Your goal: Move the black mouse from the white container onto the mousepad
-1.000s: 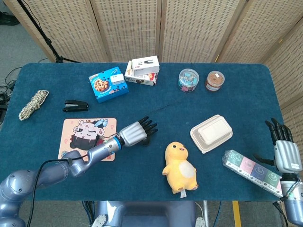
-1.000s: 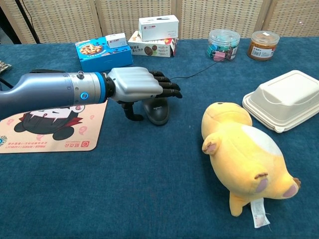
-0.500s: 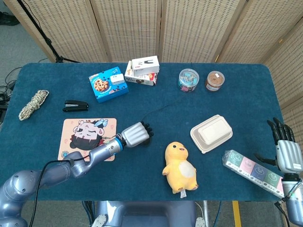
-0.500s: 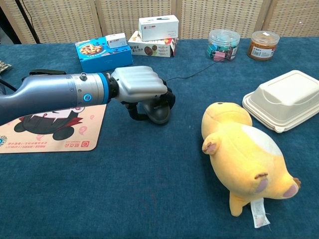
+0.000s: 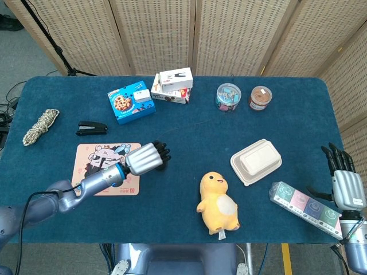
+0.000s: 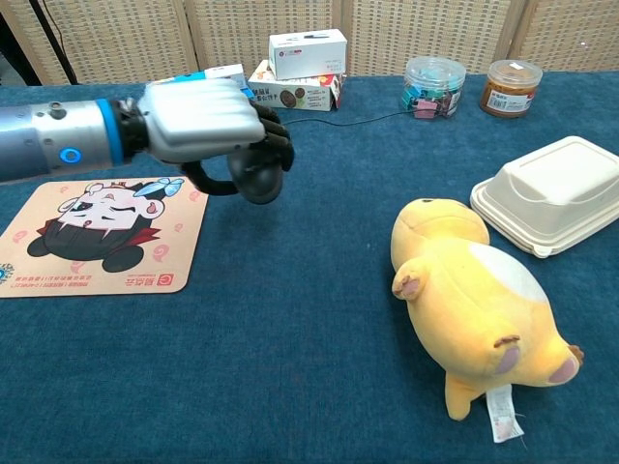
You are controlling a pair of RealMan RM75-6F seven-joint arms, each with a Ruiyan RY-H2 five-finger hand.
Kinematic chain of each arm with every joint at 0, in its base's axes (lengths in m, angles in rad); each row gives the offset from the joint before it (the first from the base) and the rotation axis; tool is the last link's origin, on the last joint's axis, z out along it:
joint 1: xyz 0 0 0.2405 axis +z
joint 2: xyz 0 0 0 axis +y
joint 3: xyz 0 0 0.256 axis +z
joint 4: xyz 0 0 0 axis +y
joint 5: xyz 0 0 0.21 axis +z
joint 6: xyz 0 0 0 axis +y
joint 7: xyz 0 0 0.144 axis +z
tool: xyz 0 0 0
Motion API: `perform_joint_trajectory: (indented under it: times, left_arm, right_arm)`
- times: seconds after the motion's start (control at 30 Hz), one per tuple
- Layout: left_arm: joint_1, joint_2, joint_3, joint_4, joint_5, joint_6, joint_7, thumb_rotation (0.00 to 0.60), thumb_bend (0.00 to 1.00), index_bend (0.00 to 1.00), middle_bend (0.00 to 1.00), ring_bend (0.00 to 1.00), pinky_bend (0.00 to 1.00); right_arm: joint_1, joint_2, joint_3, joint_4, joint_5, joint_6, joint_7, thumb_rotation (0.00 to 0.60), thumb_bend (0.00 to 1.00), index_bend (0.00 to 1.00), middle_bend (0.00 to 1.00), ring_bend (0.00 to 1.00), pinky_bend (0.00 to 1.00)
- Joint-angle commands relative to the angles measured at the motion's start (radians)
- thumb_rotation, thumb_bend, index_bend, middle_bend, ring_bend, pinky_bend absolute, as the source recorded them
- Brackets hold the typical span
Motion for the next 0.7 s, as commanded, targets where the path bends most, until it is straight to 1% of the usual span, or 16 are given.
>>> perform_joint_trajectory:
  times: [0.03, 0.13, 0.23, 0.53, 0.7]
  left_arm:
    - [0.076, 0.073, 0.08, 0.054, 0.076, 0.142, -0.095, 0.6, 0.38, 0.47, 0.4, 0.36, 0.43]
    - [0.14, 0.088, 0.117, 0.126, 0.096, 0.24, -0.157, 0.6, 0.37, 0.47, 0.4, 0.36, 0.43]
    - [0.198, 0.081, 0.138, 0.204, 0.093, 0.292, -0.214, 0.6, 0.37, 0.47, 0.4, 0.36, 0.43]
    - [0.34, 0.004, 0.18, 0.495, 0.081, 0.37, -0.371, 0.6, 0.37, 0.47, 0.4, 0.36, 0.43]
    - [0.396, -0.032, 0.206, 0.621, 0.095, 0.41, -0.427, 0.6, 0.37, 0.47, 0.4, 0.36, 0.43]
  right_arm:
    - [0.002, -0.003, -0.002, -0.004, -0.004, -0.002, -0.01, 0.6, 0.0, 0.0, 0.0, 0.0, 0.0]
    - [0.005, -0.008, -0.008, -0.013, -0.019, -0.001, -0.03, 0.6, 0.0, 0.0, 0.0, 0.0, 0.0]
    - [0.005, -0.012, -0.012, -0.022, -0.027, 0.001, -0.044, 0.6, 0.0, 0.0, 0.0, 0.0, 0.0]
    - [0.008, -0.026, -0.027, -0.037, -0.048, 0.0, -0.079, 0.6, 0.0, 0.0, 0.0, 0.0, 0.0]
    - [0.01, -0.033, -0.029, -0.037, -0.05, -0.005, -0.093, 0.6, 0.0, 0.0, 0.0, 0.0, 0.0]
